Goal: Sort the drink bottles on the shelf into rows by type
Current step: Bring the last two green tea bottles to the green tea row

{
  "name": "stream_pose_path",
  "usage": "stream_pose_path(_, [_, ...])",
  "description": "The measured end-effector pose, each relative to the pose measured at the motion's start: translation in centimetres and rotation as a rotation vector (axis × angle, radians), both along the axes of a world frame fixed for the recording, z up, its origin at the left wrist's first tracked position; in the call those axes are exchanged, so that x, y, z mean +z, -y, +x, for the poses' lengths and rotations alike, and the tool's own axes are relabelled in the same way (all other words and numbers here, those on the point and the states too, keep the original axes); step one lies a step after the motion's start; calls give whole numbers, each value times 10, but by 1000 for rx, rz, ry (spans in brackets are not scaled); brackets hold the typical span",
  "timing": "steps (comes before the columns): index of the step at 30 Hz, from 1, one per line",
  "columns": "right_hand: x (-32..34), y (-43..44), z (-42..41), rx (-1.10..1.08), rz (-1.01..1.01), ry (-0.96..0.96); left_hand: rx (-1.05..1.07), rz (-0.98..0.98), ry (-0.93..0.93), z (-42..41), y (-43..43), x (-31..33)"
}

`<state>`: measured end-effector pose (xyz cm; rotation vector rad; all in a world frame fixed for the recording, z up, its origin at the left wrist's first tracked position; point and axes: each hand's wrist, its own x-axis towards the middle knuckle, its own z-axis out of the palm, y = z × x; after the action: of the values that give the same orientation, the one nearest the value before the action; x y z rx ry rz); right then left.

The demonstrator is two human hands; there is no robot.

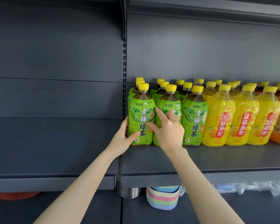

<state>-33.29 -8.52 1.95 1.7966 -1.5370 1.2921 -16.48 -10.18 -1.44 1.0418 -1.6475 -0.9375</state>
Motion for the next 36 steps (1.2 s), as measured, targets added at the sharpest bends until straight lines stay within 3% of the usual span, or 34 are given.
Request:
stream_pose_path(2, [-6, 1, -4, -39, -105, -5, 11, 5, 17, 1, 2, 0])
stream_pose_path(8, [-11, 11, -15, -20, -30, -68, -32, 33, 53, -4, 9, 10])
stream_pose_path(24, [-19, 28, -20, -6, -79, -76, -49, 76, 53, 0, 25, 11])
stream_pose_path(36, [-17, 22, -36, 86, -49, -41, 48, -25, 145, -8, 12, 3])
